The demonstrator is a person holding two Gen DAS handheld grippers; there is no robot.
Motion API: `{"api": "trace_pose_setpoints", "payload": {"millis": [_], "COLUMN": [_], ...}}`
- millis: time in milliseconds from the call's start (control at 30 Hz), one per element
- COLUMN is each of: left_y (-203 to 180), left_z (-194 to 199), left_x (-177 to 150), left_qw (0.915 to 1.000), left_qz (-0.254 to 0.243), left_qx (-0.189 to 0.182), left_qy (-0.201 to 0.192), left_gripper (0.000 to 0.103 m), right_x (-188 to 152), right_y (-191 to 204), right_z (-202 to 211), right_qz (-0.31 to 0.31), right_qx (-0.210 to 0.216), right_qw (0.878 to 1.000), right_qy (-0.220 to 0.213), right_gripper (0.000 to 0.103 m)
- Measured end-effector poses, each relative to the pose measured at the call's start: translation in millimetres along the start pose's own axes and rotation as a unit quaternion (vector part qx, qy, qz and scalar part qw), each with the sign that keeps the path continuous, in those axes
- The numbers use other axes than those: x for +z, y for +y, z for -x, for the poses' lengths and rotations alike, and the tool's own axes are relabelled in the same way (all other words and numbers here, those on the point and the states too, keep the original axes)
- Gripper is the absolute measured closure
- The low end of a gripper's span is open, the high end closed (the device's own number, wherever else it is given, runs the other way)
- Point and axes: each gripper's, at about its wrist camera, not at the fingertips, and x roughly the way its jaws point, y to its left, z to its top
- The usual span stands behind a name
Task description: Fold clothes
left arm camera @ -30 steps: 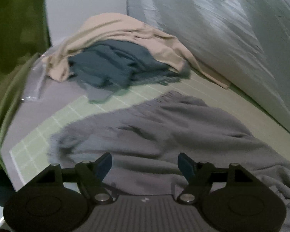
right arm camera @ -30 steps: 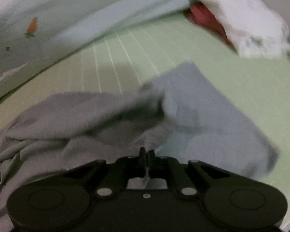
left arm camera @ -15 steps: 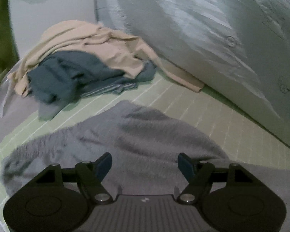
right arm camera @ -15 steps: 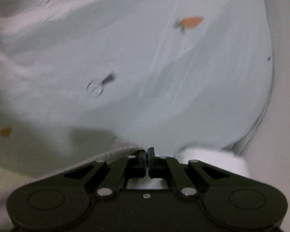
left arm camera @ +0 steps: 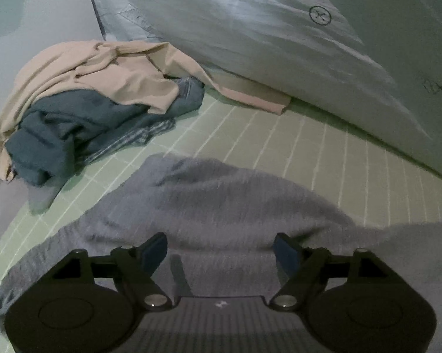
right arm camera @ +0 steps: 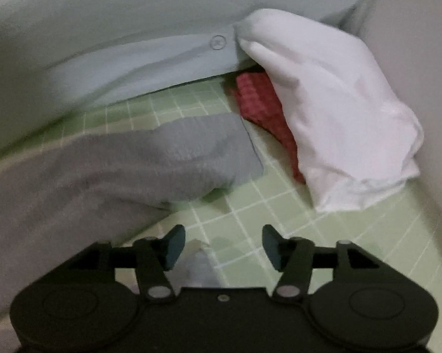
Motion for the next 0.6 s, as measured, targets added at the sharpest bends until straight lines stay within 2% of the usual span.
{"api": "trace_pose_setpoints", "payload": {"millis": [100, 333, 400, 467, 500, 533, 567, 600], "left_y": [-8.0, -35.5, -48.1, -60.0, -64.0, -66.3, -68.6, -70.8], "left_z": [-16.5, -47.0, -51.0, -55.1, -56.8, -57.8, -58.9, -59.9], "left_x": [15.6, 35.2, 35.6, 34.7, 34.2, 33.8, 33.5, 33.1], "left_qw": [1.0000, 0.9977, 0.9971, 0.9974, 0.9975, 0.9974, 0.9973, 0.9972], "left_qz": [-0.004, 0.027, 0.015, -0.003, -0.011, -0.015, -0.020, -0.024], "left_qx": [-0.006, -0.054, -0.066, -0.062, -0.058, -0.057, -0.055, -0.053], "left_qy": [0.003, 0.031, 0.034, 0.037, 0.039, 0.042, 0.044, 0.047], "left_gripper": [0.020, 0.019, 0.019, 0.020, 0.022, 0.035, 0.057, 0.062], "right_x": [2.7, 10.6, 11.5, 10.1, 9.3, 8.5, 7.9, 7.4], "right_y": [0.6, 27.2, 33.8, 40.0, 42.1, 44.2, 45.7, 46.5], "right_z": [0.0, -8.3, -10.1, -11.0, -11.6, -12.3, -12.6, -12.6], "right_qz": [-0.027, -0.013, -0.002, 0.011, 0.016, 0.020, 0.023, 0.026], "right_qx": [0.008, 0.008, 0.005, 0.000, 0.000, -0.001, -0.001, -0.002], "right_qw": [1.000, 1.000, 1.000, 1.000, 1.000, 1.000, 1.000, 1.000], "right_qy": [0.002, 0.005, 0.005, 0.006, 0.007, 0.008, 0.009, 0.008], "right_gripper": [0.039, 0.037, 0.037, 0.037, 0.037, 0.037, 0.037, 0.037]}}
